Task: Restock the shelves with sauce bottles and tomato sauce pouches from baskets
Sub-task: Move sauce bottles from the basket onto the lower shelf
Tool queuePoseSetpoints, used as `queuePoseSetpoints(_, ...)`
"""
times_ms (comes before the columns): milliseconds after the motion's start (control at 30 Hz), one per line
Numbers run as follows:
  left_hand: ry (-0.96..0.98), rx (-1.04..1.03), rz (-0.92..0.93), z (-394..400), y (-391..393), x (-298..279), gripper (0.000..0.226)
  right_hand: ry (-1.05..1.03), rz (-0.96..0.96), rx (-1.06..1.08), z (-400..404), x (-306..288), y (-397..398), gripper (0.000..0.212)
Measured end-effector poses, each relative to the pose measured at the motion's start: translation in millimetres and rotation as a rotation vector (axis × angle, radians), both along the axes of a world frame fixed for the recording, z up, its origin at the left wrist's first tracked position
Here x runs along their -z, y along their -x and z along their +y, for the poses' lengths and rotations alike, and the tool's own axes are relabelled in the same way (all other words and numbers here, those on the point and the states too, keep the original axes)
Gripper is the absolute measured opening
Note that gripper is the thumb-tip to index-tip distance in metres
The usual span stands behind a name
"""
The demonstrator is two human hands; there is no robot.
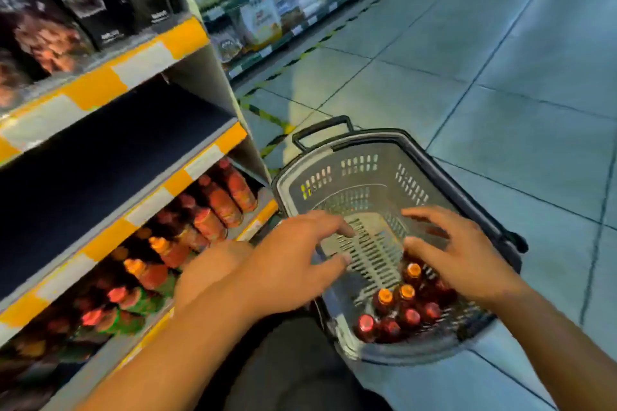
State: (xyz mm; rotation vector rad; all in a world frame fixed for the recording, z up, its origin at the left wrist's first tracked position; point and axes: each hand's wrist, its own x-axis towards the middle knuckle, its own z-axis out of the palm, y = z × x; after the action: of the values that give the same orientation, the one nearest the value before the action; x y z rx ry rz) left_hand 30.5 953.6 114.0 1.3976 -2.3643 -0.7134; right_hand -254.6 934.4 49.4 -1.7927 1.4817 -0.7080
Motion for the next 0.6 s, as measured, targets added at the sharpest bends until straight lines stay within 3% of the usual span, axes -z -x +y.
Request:
queuePoseSetpoints(300, -0.204, 0.290, -0.226, -50, 87, 71, 0.034, -0.253, 0.409, -0.001, -28, 54, 38, 0.054)
queuePoseSetpoints(600, -0.440, 0.228, -0.371, -87, 117, 160, 0.018, -0.488, 0.585, -0.123, -69, 117, 37, 0.039)
